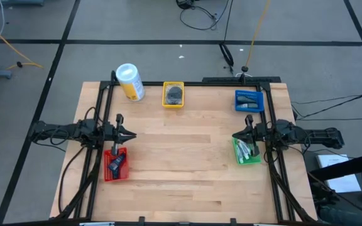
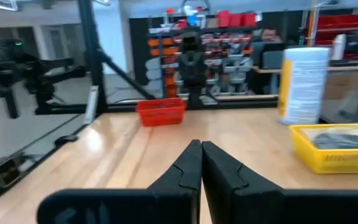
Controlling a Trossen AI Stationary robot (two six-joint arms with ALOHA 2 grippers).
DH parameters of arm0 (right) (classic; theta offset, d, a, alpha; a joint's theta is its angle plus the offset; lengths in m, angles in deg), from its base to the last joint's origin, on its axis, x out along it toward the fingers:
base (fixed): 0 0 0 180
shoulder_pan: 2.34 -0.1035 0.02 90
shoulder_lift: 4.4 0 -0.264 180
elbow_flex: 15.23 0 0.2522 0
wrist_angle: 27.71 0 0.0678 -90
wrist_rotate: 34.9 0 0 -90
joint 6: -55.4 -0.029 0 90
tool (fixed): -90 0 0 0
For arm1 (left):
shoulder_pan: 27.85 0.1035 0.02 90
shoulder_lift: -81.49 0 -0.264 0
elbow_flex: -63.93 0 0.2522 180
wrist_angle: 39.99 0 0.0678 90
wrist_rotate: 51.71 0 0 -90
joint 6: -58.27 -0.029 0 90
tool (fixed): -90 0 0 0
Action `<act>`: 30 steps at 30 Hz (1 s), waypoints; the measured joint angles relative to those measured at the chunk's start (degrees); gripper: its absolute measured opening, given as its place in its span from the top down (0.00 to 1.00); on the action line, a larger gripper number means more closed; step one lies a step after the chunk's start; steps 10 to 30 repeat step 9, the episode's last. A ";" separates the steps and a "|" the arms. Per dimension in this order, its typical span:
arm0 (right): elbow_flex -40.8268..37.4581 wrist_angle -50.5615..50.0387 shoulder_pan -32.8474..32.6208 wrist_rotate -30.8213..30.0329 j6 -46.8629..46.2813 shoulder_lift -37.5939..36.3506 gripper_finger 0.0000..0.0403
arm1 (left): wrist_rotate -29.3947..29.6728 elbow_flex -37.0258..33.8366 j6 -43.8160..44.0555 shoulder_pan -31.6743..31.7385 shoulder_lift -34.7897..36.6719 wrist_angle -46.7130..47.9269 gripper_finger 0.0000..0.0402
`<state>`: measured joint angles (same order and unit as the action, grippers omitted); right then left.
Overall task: Pick & Place Travel size toiletries
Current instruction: Return to Home Position
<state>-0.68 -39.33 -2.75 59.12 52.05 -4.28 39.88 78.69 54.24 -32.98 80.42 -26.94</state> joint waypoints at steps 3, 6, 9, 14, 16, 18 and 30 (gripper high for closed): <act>0.00 -0.71 -1.00 -4.07 0.33 0.02 1.00 | -0.03 0.00 -0.01 0.00 -0.01 -0.04 0.92; 0.00 -0.71 -1.98 -4.92 2.50 -0.02 1.00 | 0.01 -0.04 -0.02 0.00 -0.01 -0.39 0.92; 0.00 -0.74 -2.94 -5.00 3.00 -0.02 1.00 | 0.08 -0.09 -0.02 0.00 -0.01 -0.78 0.92; 0.00 -0.74 -2.94 -5.00 3.00 -0.02 1.00 | 0.08 -0.09 -0.02 0.00 -0.01 -0.78 0.92; 0.00 -0.74 -2.94 -5.00 3.00 -0.02 1.00 | 0.08 -0.09 -0.02 0.00 -0.01 -0.78 0.92; 0.00 -0.74 -2.94 -5.00 3.00 -0.02 1.00 | 0.08 -0.09 -0.02 0.00 -0.01 -0.78 0.92; 0.00 -0.74 -2.94 -5.00 3.00 -0.02 1.00 | 0.08 -0.09 -0.02 0.00 -0.01 -0.78 0.92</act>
